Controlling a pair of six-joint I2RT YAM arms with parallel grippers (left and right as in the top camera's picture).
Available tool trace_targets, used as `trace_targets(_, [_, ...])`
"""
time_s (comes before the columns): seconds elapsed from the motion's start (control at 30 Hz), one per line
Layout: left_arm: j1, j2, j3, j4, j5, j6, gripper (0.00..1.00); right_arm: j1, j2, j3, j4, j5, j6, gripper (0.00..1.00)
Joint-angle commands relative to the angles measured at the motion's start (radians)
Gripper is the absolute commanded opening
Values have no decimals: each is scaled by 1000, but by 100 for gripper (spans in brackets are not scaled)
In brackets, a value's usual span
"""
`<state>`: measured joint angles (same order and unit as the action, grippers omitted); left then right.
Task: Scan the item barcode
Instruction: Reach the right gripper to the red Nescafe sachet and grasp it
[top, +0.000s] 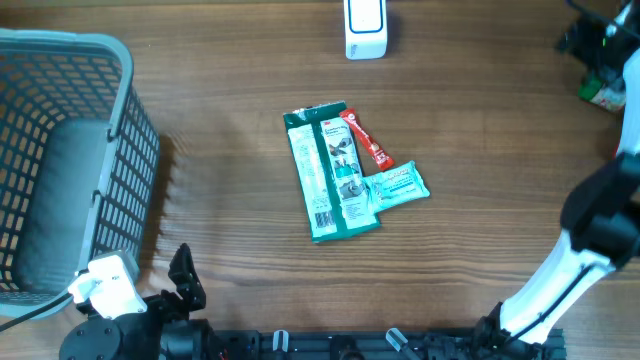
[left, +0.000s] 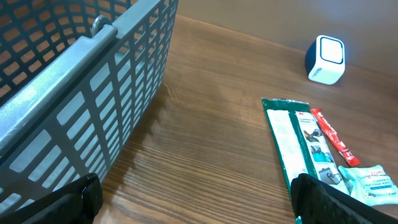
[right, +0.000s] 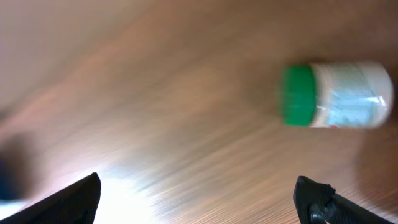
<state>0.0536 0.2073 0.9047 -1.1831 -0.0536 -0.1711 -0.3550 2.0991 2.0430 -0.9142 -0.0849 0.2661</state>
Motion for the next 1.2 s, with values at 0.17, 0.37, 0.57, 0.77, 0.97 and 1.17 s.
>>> trace_targets(0.17, [-4,-5,1,2,8,-5,100,388,-98,-14,-255,-200,-212,96])
trace_targets(0.37, [-4,-5,1,2,8,-5,100,695,-92,-317,-72,69,-288,87])
trace_targets(0.57, [-4,-5,1,2,8,-5,100,814,-92,-601,246,209,-290,68])
trace_targets(0.77, [-4,-5,1,2,8,-5,100,810,-92,-729,394,219,-290,61])
trace_targets(0.97, [-4,-5,1,2,8,-5,100,810,-92,-847,518,215,-290,58])
trace_targets(1.17, [-4,-5,1,2,8,-5,100,810,-93,-887,570,175,-267,4])
